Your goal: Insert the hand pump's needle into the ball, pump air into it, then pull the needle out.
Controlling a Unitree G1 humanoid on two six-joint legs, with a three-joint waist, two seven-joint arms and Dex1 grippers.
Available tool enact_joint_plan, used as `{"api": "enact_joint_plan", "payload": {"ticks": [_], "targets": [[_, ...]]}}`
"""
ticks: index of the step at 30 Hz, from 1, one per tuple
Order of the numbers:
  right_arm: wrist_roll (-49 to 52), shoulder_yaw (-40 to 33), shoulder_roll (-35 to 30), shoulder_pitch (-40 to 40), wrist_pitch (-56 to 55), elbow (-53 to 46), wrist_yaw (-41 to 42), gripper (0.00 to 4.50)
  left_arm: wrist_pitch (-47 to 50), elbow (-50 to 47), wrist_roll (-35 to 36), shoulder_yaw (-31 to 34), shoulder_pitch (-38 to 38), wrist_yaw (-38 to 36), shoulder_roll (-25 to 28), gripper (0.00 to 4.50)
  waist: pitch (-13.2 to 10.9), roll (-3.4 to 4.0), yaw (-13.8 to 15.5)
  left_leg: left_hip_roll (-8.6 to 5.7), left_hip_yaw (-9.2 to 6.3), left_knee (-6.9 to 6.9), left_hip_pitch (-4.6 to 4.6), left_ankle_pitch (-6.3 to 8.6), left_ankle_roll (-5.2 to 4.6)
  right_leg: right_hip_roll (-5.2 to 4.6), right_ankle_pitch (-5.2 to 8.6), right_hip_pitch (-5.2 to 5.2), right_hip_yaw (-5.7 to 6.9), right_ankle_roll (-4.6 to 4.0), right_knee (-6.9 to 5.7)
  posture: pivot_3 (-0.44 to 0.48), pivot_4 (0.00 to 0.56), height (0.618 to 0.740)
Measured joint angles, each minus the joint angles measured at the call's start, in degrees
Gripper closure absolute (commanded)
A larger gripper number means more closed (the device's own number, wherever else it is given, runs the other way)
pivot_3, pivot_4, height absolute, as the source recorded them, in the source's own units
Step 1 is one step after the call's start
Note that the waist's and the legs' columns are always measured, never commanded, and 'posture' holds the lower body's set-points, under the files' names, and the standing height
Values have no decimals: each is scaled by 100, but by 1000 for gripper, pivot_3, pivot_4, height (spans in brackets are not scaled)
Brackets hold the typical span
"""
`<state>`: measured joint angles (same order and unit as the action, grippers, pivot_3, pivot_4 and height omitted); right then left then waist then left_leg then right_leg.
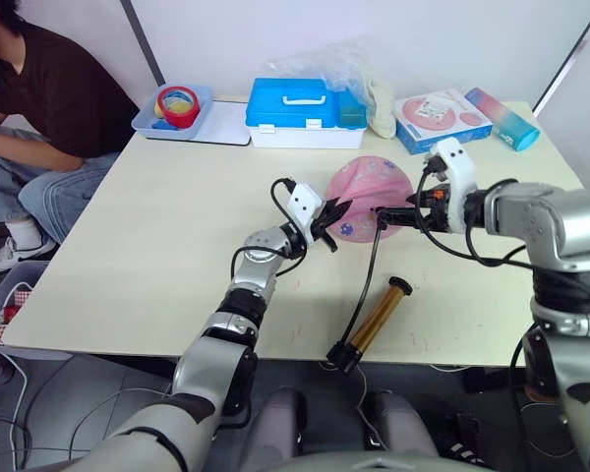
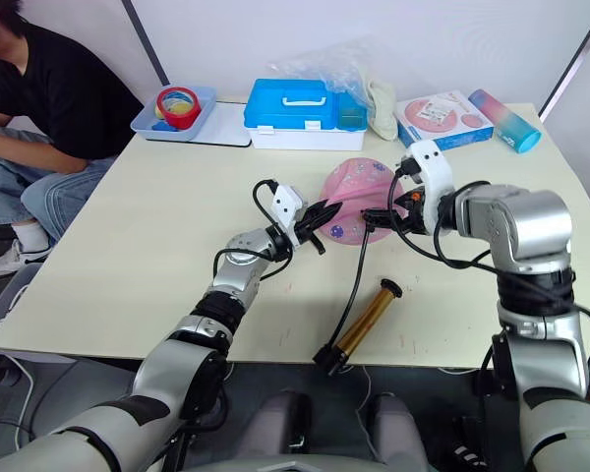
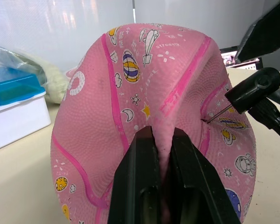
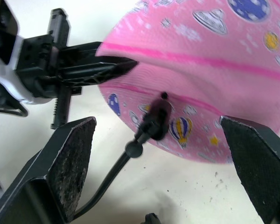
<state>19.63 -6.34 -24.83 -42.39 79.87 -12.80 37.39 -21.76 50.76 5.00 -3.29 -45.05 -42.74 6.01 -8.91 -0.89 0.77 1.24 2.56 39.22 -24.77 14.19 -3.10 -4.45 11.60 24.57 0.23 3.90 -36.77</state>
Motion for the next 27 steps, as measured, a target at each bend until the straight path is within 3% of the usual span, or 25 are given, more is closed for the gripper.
{"api": "enact_joint_plan", "payload": {"ticks": [8, 20, 27], "targets": [[84, -405, 1003, 559, 133, -696, -1084, 52, -13, 24, -33, 0, -6, 5, -3, 4500, 0, 0, 2, 0, 2, 1, 1, 0, 0, 2, 0, -1, 0, 0, -1, 0, 150, 740], [108, -605, 1541, 735, -117, -655, -1857, 52, -36, 62, -38, 10, -20, 6, -2, 4500, 0, 0, -4, 0, 3, 1, 2, 0, -1, 3, 1, -3, 0, 1, -1, 0, 150, 740], [136, -634, 1588, 734, -338, -369, -1991, 3351, -38, 63, -38, 10, -20, 7, -18, 4500, 0, 0, -4, 0, 5, 0, 2, 0, -1, 4, 1, -3, 0, 1, 0, 0, 150, 740]]}}
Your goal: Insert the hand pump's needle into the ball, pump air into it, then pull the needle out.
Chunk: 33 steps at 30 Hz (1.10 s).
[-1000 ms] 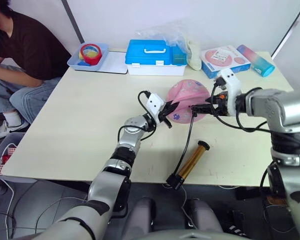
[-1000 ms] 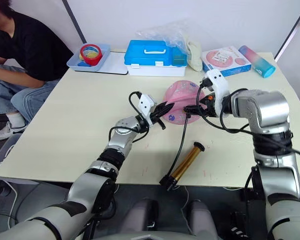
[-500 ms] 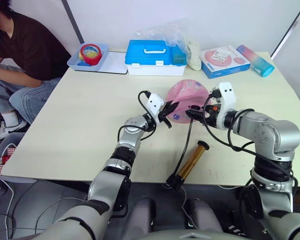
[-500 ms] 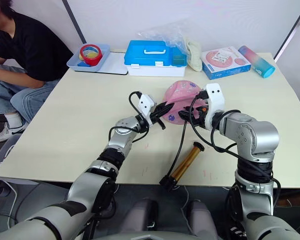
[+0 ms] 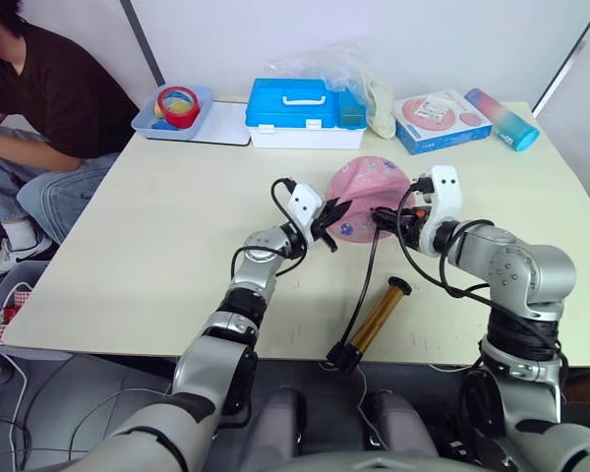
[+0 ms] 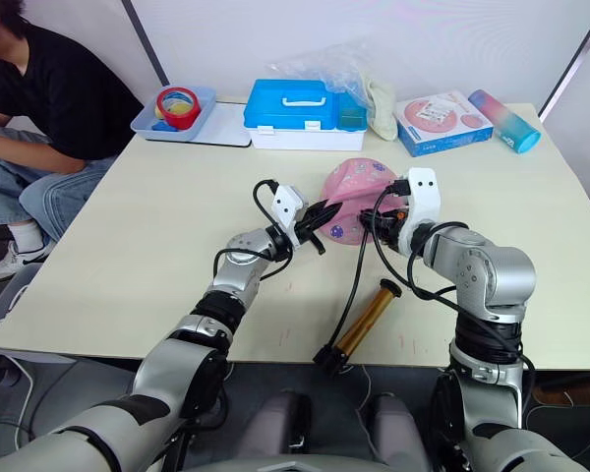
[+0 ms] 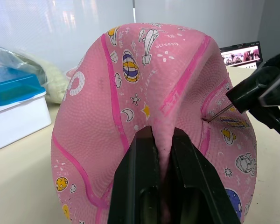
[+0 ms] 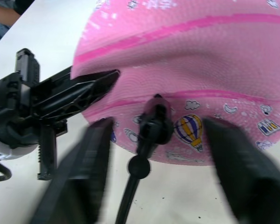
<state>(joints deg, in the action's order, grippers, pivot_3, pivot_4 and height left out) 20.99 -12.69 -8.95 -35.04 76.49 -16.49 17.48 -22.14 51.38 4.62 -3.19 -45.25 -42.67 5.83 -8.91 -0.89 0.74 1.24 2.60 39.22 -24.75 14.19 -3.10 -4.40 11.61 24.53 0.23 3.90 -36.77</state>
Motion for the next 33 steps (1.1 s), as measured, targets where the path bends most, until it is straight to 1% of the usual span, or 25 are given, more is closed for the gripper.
{"api": "enact_joint_plan", "payload": {"ticks": [1, 2, 9, 12, 13, 19, 24, 29, 33], "targets": [[4, 15, 0, -3, -52, 39, -8, 3881, 0, 0, -1, 0, 0, 0, -3, 4500, 0, 0, 0, 0, 1, 0, 0, 0, 0, 0, 0, 0, 0, 0, 0, 0, 150, 740], [8, 48, -1, -11, -61, 99, -23, 4214, 0, 7, -2, 22, 0, 16, -5, 4500, 0, 0, -6, 0, 1, 0, 0, 0, 0, 1, 0, 0, 0, 0, 0, 0, 150, 740], [75, 131, -113, -94, -54, 201, -29, 4211, 2, 33, -2, 33, -19, 21, 18, 4500, 0, 0, -13, 1, -2, 0, 0, 0, 0, 1, 0, 0, 0, 0, 0, 0, 150, 740], [94, 347, -397, -401, 193, 295, -11, 4211, 67, 151, -31, 32, -179, 14, 63, 4500, -1, 0, -12, 2, -3, 1, 0, 0, -1, 1, 0, 1, 0, 0, 0, 0, 150, 740], [109, 515, -590, -590, 348, 362, 30, 4211, 119, 198, -59, 30, -254, -15, 84, 4500, -1, 0, -13, 2, -3, 0, -1, 0, -1, 1, 0, 2, -1, -1, 0, 0, 150, 740], [140, 1031, -1082, -1143, 601, 758, 287, 4211, 198, 353, -70, 32, -424, -126, 114, 4500, -1, 0, -17, 2, 0, -8, -6, 0, -1, 1, 1, 4, -1, -1, 10, 0, 150, 740], [192, 1896, -1803, -1738, 503, 1373, 1003, 4211, 183, 405, -71, 32, -444, -200, 95, 4500, -1, 0, -13, 2, -3, -8, -4, 1, -2, 0, 1, 3, 0, -1, 10, 0, 150, 740], [118, 2843, -2427, -2208, 21, 1804, 1860, 4211, 185, 410, -71, 32, -446, -224, 74, 4500, -1, 0, -8, 1, -3, -7, -5, 1, -2, -2, 0, 3, 0, 0, 12, 0, 150, 740], [-102, 3398, -2610, -2480, -436, 2158, 2394, 4211, 226, 409, -69, 41, -449, -241, 85, 4500, -1, 0, -12, 1, -2, -7, -4, 1, -2, -2, 1, 3, 0, 0, 12, 0, 150, 740]]}}
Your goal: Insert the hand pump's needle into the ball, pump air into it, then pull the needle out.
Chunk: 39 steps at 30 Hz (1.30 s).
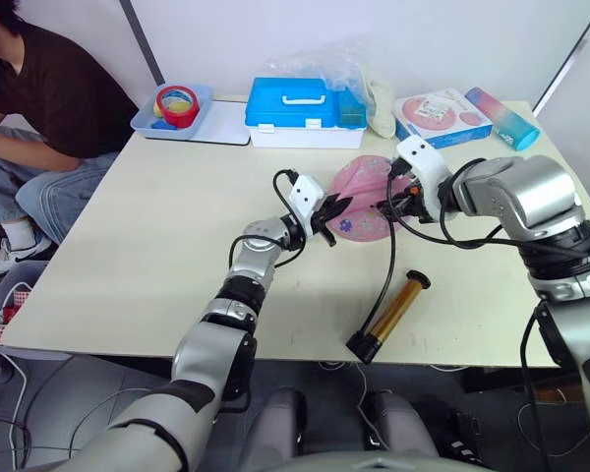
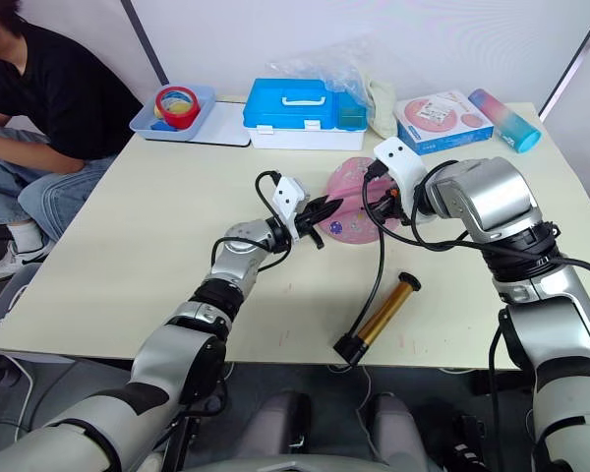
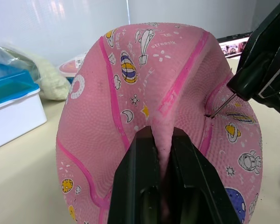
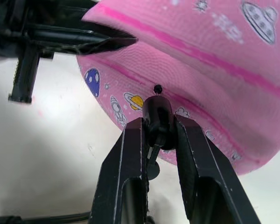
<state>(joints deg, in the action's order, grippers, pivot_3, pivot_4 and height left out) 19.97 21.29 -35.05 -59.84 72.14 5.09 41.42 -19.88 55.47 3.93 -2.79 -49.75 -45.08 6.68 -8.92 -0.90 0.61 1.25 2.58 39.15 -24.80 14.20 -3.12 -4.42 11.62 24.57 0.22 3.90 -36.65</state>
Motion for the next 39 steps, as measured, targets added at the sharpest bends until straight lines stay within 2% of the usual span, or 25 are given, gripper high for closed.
{"api": "enact_joint_plan", "payload": {"ticks": [7, 16, 31, 39], "targets": [[-412, 461, 88, -385, -523, 703, 613, 4211, 105, -19, 6, 6, -13, -29, 46, 4500, 0, 0, -14, 1, 2, 1, 3, 0, 0, 1, 0, 0, 0, 0, -3, 0, 150, 740], [-838, 634, 319, -655, -750, 1311, 1070, 4211, 202, -53, 23, 11, -12, -46, 55, 4500, 1, 0, -28, 1, 4, 2, 6, 0, 0, 2, 0, -1, 0, -1, -7, 0, 150, 740], [-1535, 703, 816, -866, -1228, 2132, 1421, 4211, 350, -42, 48, 123, -12, -65, 61, 4500, 5, -1, -105, 1, 1, 7, 24, -1, 1, 2, -1, -19, 0, 0, -10, 0, 150, 740], [-1842, 594, 1129, -880, -1458, 2548, 1436, 4211, 461, -40, 45, 222, 37, -63, 62, 4500, 5, -1, -153, 5, -10, 3, 93, 1, 2, -2, 2, -78, 0, -3, -8, 0, 150, 740]]}}
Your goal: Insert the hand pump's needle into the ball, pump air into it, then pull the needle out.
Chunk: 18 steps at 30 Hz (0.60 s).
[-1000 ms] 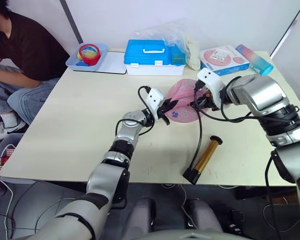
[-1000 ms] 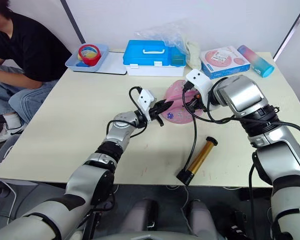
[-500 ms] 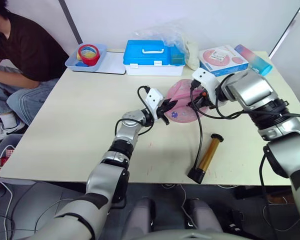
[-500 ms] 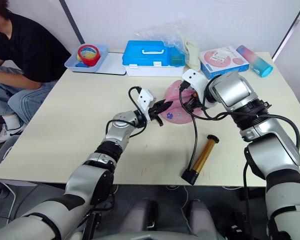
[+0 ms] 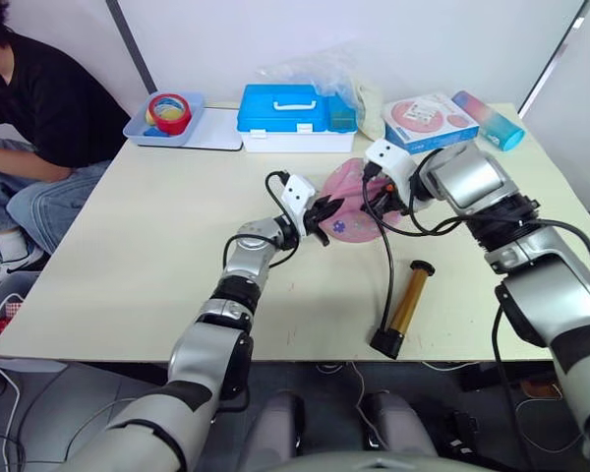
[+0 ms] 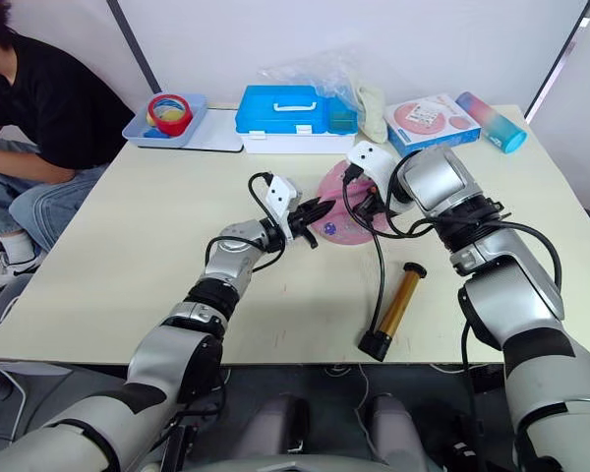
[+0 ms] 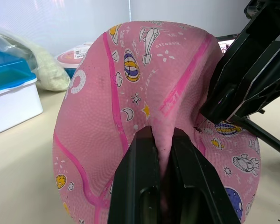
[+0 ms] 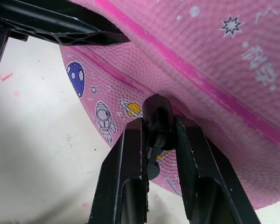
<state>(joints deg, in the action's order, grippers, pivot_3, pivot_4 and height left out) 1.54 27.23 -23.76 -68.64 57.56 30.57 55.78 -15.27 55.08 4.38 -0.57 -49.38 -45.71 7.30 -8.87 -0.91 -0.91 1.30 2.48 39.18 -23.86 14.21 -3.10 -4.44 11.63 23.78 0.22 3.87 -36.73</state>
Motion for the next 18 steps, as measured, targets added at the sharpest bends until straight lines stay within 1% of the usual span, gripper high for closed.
{"api": "enact_joint_plan", "payload": {"ticks": [11, 13, 18], "targets": [[-333, -235, 324, -8, -164, 429, -7, 4211, 63, 10, -1, 23, 2, 3, 10, 4500, 20, -3, -9, 1, 3, 0, 5, 0, 0, -2, 0, -1, -2, -1, 0, 0, 150, 740], [-443, -315, 464, -16, -271, 633, -58, 4211, 92, 20, -3, 35, 5, 10, 13, 4500, 33, -5, -19, 2, 4, 0, 9, 0, 1, -2, 11, -2, -3, -21, 0, 0, 150, 740], [-614, -400, 665, -31, -455, 902, -162, 4211, 119, 41, -4, 61, 13, 39, 12, 4500, 50, -7, -44, 3, 3, 0, 14, 0, 1, -3, 12, -7, -3, -22, -1, 0, 150, 740]]}}
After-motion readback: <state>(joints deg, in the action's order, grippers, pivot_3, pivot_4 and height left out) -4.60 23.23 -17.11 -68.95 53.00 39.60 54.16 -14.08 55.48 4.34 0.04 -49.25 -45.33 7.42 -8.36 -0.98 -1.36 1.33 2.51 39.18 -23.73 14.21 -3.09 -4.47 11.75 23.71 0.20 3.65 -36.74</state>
